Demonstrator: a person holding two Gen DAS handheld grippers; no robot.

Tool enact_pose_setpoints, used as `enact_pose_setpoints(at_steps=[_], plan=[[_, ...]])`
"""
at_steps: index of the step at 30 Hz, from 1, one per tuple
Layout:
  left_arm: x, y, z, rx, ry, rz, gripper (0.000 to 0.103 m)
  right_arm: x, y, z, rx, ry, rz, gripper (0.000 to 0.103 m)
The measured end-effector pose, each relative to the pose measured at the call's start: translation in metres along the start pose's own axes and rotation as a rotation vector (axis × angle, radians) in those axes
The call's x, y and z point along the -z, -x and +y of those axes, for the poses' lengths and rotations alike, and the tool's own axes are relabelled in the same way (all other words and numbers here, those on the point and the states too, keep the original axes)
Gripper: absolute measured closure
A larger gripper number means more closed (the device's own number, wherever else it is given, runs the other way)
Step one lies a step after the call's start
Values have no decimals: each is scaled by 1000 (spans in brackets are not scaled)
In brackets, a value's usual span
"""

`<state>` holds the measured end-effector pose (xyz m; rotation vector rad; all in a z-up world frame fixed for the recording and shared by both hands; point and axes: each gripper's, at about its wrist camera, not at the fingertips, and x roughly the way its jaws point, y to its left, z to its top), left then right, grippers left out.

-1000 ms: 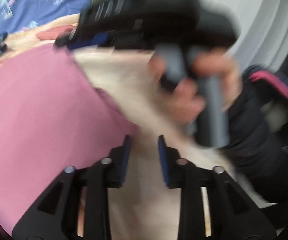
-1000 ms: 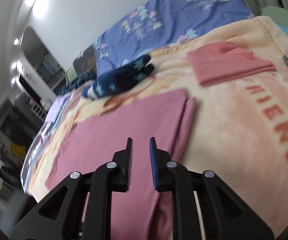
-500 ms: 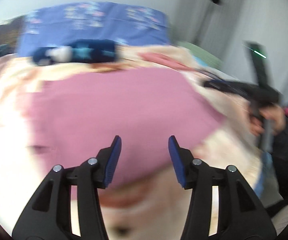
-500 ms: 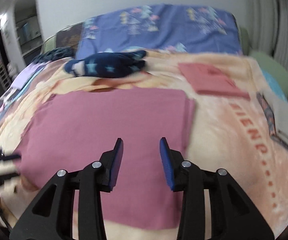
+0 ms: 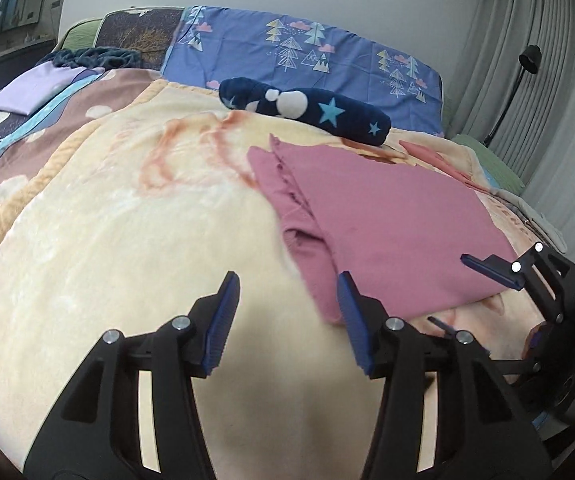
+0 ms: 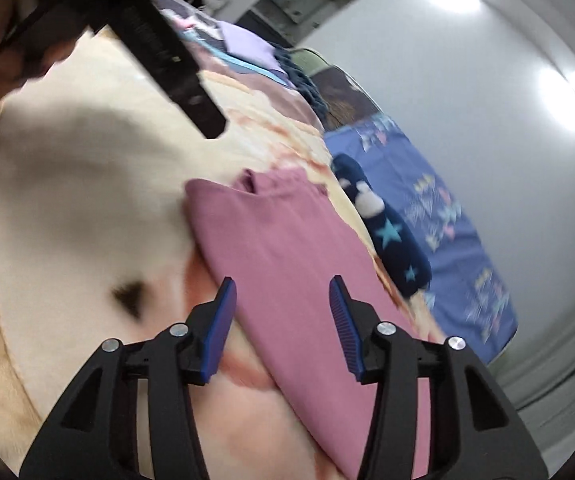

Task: Fold small clothes

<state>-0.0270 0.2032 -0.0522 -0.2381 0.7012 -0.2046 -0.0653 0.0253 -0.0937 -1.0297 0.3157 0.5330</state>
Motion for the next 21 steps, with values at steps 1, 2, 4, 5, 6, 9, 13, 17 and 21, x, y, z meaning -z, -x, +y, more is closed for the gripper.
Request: enact_pose_setpoints(at_steps=[1, 2, 4, 5, 6, 9, 13, 17, 21], plan=[[2, 0, 3, 8, 5, 3, 55, -2, -4, 2, -11, 4, 3, 53], [4, -1, 2, 18, 7, 7, 57, -2, -8, 2, -24, -1, 6, 53], [5, -5, 5, 52, 6, 21, 72, -5, -12, 3, -41, -5, 10, 53], [6, -7, 5, 73, -1, 32, 73, -8, -13, 3, -45, -5, 7, 53], [7, -10, 4, 89, -10, 42, 76, -9, -15, 2, -54, -8, 6, 53], [9, -17, -3, 109, -39, 61, 76, -16, -21, 1, -94, -24, 16, 53], [8, -29, -1, 112, -25, 100, 76, -28, -31, 11, -101, -33, 39, 53], [4, -39, 9, 105, 17, 144, 69, -42, -49, 14, -104, -63, 63, 57], [-6, -32, 21, 89, 45, 121, 61, -50, -50, 12, -129, -115, 45, 100]])
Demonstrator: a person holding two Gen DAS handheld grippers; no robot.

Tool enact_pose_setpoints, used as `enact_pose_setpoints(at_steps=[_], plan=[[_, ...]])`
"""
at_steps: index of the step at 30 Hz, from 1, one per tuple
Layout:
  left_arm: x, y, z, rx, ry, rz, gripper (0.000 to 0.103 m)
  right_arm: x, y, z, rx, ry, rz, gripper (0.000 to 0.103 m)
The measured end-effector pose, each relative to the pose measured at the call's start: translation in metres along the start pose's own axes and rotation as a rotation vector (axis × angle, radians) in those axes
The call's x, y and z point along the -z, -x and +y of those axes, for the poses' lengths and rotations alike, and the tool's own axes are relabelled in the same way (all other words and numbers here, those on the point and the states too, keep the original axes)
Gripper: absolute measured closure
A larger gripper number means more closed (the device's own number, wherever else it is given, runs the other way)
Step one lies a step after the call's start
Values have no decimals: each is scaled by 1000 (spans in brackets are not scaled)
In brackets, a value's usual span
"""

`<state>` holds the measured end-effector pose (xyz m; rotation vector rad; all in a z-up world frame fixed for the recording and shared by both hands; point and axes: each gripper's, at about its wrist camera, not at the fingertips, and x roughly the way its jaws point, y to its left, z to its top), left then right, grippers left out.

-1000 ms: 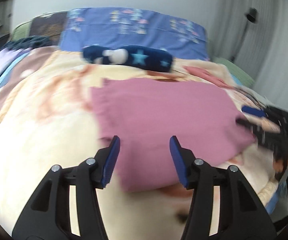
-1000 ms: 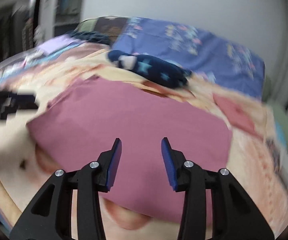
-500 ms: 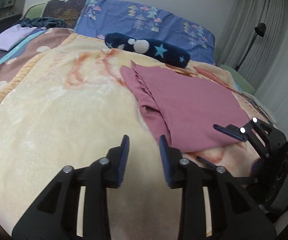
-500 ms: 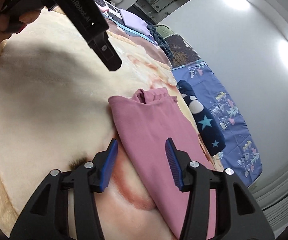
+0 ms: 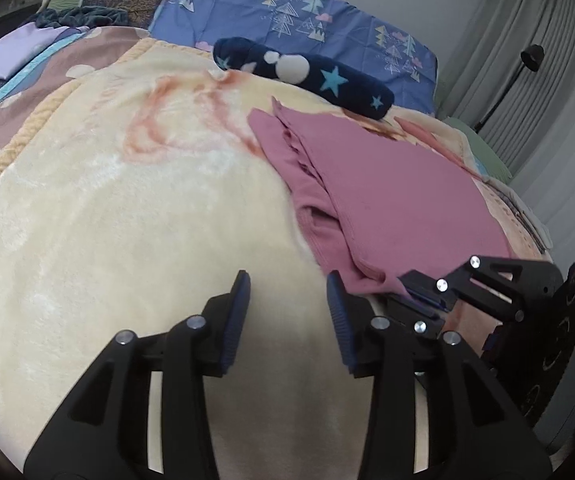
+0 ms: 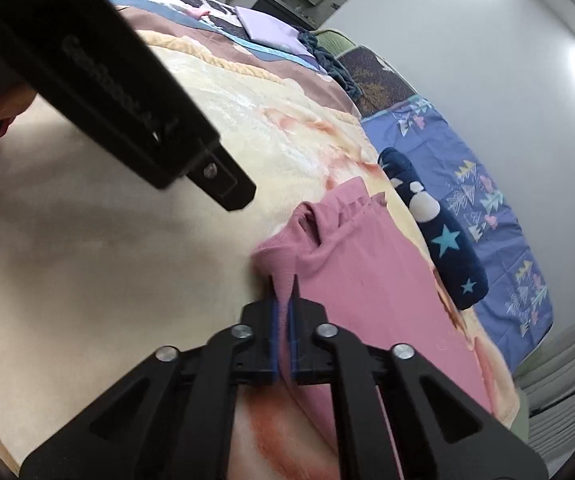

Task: Fold small clothes

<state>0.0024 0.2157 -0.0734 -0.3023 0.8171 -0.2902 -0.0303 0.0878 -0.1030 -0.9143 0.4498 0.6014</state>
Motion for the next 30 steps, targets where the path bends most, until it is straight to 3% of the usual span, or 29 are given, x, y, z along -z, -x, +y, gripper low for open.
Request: enact_pose_setpoints(at_steps=[2, 5, 9, 14, 15, 16, 17, 18, 20, 22, 26, 27, 29, 30], plan=[[-5, 4, 5, -3, 5, -13, 57, -1, 12, 4, 27, 17, -35, 100], [-21, -5, 13, 19, 21, 8, 52, 3, 8, 1, -3, 3, -14, 100], [-57, -46, 20, 91, 65, 84, 51, 5, 6, 2, -1, -5, -9, 100], [-96, -107, 31, 171, 167, 135, 41, 5, 3, 1, -7, -14, -5, 100], [-104, -121, 32, 175, 175, 136, 41, 5, 3, 1, -9, -18, -5, 100], [-110, -131, 33, 175, 188, 127, 49, 5, 2, 1, -13, -22, -6, 100], [-115, -137, 34, 164, 202, 118, 63, 5, 3, -1, -17, -30, -11, 100], [-121, -141, 35, 183, 229, 115, 95, 4, 5, -3, -20, -40, -22, 100], [-132, -131, 34, 248, 274, 62, 95, 2, 13, -12, -28, -70, -53, 100], [-139, -114, 23, 254, 191, -11, 95, 1, 15, -21, -66, -114, -61, 100], [-122, -143, 31, 151, 164, 60, 92, 7, -8, -17, -159, -147, 27, 99], [-114, -151, 38, 163, 188, 72, 86, 8, -10, -12, -150, -133, 38, 99], [-113, -147, 52, 239, 261, 48, 86, 7, -6, -5, -131, -106, 25, 98], [-114, -142, 54, 236, 261, 33, 82, 7, -4, -4, -134, -102, 18, 98]])
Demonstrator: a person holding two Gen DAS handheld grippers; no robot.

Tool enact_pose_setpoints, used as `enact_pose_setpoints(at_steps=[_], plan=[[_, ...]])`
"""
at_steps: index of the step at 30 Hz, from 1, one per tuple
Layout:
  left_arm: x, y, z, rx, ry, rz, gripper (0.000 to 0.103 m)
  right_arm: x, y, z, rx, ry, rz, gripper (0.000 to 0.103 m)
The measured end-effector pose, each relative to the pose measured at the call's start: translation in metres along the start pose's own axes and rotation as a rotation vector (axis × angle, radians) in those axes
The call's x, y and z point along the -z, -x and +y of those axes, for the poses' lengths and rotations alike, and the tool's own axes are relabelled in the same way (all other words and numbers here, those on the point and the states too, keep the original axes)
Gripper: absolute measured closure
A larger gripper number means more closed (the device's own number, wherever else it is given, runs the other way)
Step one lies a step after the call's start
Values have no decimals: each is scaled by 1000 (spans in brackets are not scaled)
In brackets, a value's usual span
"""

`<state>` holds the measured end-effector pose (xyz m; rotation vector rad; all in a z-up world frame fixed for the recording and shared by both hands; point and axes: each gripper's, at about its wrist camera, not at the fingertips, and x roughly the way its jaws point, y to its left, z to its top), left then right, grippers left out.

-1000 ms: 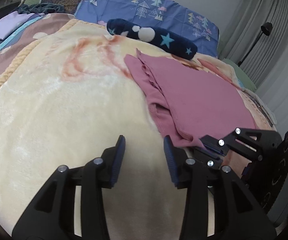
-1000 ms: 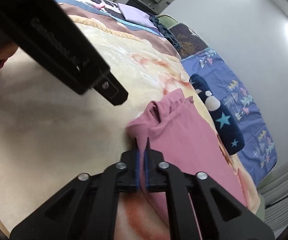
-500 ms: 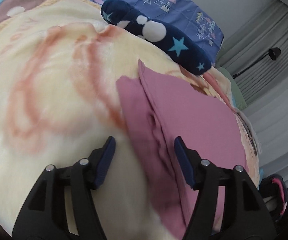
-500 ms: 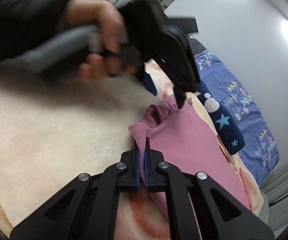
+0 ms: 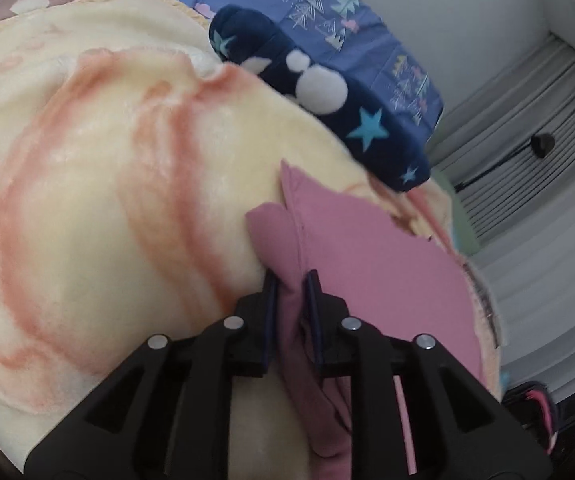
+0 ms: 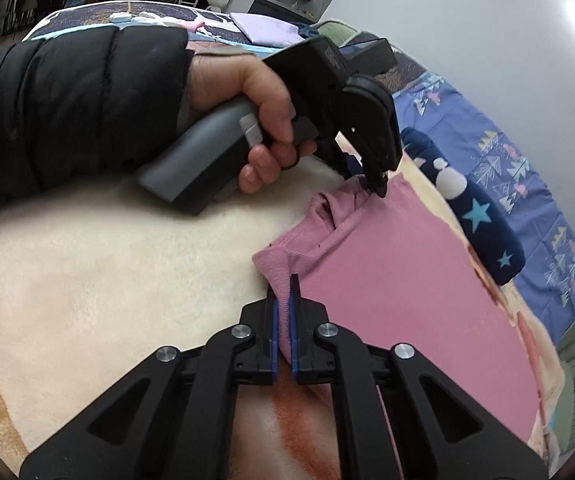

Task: Fold small clothes

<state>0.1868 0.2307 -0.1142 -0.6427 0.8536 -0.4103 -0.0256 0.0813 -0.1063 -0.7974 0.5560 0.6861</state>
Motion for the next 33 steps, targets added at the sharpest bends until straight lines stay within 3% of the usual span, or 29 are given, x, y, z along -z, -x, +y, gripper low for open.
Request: enact_pose_setpoints(at_steps=[2, 5, 7, 10, 13, 16, 18, 21, 26, 28, 33], plan=[[2, 6, 1, -17, -5, -23, 78, 1, 1, 0, -8, -4, 2, 97], [8, 17, 2, -8, 2, 4, 75, 7, 0, -2, -12, -17, 11, 96], [13, 32, -6, -16, -42, 7, 63, 8, 2, -1, -13, -18, 4, 95], [34, 55, -19, -15, -134, 27, 62, 6, 10, -13, -72, -50, -26, 87], [63, 67, -31, -24, -245, 73, 62, 0, 38, -48, -240, -197, -103, 74], [84, 61, -39, -72, -323, 104, 62, -17, 39, -107, -223, -368, -109, 74], [84, 58, -39, -84, -325, 98, 62, -31, 11, -153, -198, -513, -35, 74], [81, 53, -40, -99, -324, 95, 63, -49, -36, -180, -186, -614, 67, 74], [84, 52, -40, -112, -334, 84, 65, -89, -98, -174, -176, -580, 155, 74], [83, 52, -38, -112, -320, 78, 71, -94, -122, -177, -172, -591, 187, 74], [83, 49, -37, -133, -319, 74, 75, -105, -172, -173, -164, -577, 261, 75]])
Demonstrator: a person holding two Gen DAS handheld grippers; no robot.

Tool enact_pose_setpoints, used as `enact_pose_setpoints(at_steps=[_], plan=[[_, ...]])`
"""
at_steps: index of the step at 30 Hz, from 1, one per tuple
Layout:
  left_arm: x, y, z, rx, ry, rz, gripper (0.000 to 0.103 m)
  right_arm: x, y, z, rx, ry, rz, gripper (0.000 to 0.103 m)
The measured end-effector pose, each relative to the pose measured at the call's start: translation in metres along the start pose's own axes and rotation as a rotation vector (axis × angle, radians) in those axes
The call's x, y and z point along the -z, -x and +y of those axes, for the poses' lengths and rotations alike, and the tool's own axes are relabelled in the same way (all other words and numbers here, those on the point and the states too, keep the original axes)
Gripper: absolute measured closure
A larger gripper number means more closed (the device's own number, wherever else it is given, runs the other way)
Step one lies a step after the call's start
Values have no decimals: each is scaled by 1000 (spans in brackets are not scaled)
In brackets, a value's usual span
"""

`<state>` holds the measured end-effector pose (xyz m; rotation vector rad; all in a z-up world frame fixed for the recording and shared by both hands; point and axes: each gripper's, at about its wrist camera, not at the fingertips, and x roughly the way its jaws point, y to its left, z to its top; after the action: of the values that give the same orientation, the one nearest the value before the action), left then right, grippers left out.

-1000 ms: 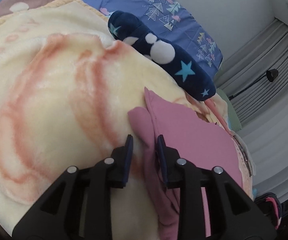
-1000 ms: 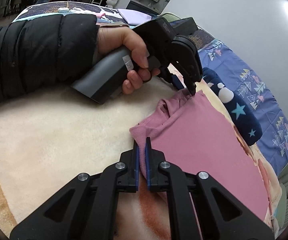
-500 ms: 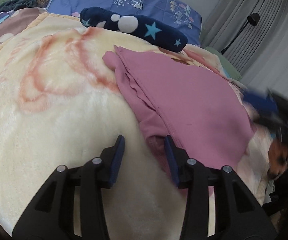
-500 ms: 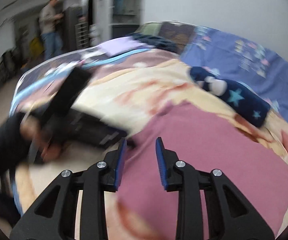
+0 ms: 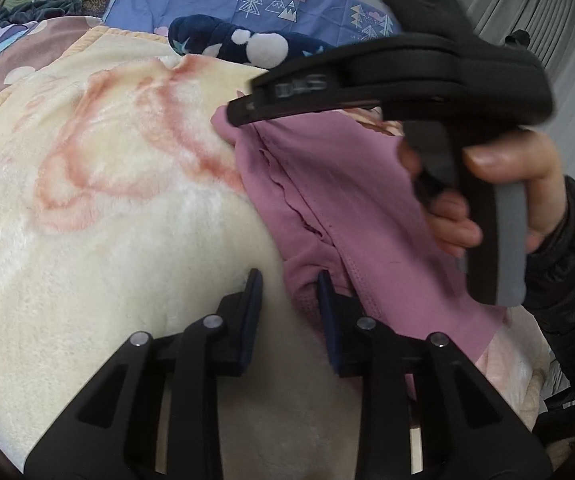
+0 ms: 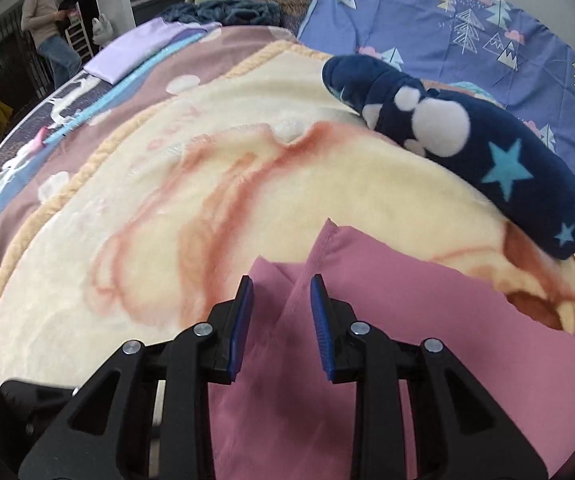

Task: Fold small clothes

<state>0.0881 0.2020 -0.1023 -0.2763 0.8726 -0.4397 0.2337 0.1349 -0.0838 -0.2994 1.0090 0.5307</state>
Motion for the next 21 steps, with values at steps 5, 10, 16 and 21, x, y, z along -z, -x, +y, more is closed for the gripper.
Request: enact_pose_setpoints(at_steps=[5, 10, 16, 21], plan=[[6, 7, -13, -43, -49, -35, 96, -12, -10, 1, -38, -54, -13, 102], [20, 15, -24, -104, -69, -51, 97, -15, -11, -14, -112, -115, -27, 102], [20, 16, -4, -24, 20, -48, 93, 13, 59, -30, -113, -84, -153, 76], [23, 28, 14, 69, 105, -78, 71, 103, 129, -11, -99, 141, -203, 66]])
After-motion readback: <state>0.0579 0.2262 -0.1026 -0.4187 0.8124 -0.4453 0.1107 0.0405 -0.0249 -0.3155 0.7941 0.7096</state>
